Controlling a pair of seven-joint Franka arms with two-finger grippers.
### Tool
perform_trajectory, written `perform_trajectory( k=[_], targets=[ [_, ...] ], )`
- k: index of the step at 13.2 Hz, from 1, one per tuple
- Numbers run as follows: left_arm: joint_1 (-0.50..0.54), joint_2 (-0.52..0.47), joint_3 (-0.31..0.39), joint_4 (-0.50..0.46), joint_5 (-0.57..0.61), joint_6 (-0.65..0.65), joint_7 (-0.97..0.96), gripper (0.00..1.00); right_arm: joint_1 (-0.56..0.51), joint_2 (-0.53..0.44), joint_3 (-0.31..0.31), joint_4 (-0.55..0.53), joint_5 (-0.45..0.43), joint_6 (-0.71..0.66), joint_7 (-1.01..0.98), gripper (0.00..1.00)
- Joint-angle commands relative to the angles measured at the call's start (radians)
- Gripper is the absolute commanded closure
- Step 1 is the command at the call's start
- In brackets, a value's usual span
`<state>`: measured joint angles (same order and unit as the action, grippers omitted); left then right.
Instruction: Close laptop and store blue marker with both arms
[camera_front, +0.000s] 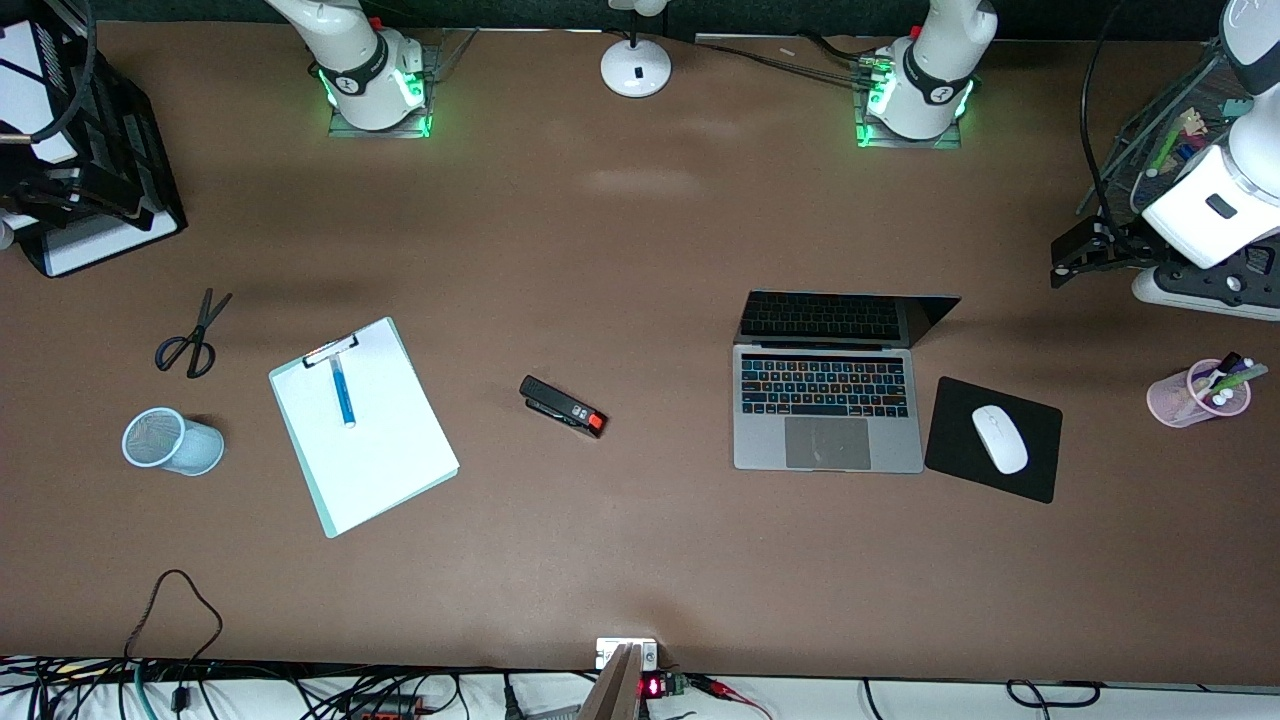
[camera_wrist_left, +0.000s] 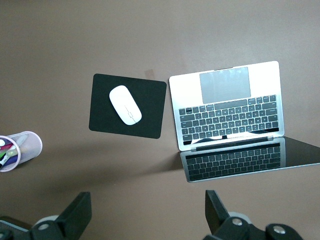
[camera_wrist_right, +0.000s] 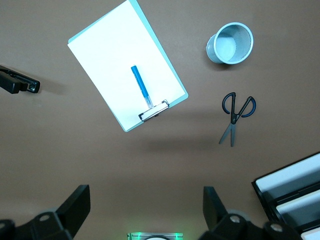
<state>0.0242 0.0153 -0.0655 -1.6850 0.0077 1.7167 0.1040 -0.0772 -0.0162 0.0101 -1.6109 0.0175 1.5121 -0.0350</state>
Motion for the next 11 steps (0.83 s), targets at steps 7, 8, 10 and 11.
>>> perform_trajectory(
  k=[7, 8, 10, 11],
  targets=[
    [0.002, -0.005, -0.004, 0.011, 0.025, -0.020, -0.004, 0.00, -0.001, 0.015, 0.011, -0.001, -0.022, 0.005, 0.001, 0.00],
    [0.002, -0.005, -0.004, 0.011, 0.025, -0.020, -0.004, 0.00, 0.005, 0.037, 0.013, -0.001, -0.027, 0.004, 0.000, 0.00],
    [0.002, -0.003, -0.004, 0.011, 0.025, -0.020, -0.004, 0.00, 0.019, 0.085, 0.013, -0.001, -0.027, 0.014, -0.002, 0.00],
    [0.000, 0.008, -0.004, 0.007, 0.025, -0.022, -0.006, 0.00, 0.023, 0.103, 0.013, 0.000, -0.030, 0.046, -0.002, 0.00]
  ],
)
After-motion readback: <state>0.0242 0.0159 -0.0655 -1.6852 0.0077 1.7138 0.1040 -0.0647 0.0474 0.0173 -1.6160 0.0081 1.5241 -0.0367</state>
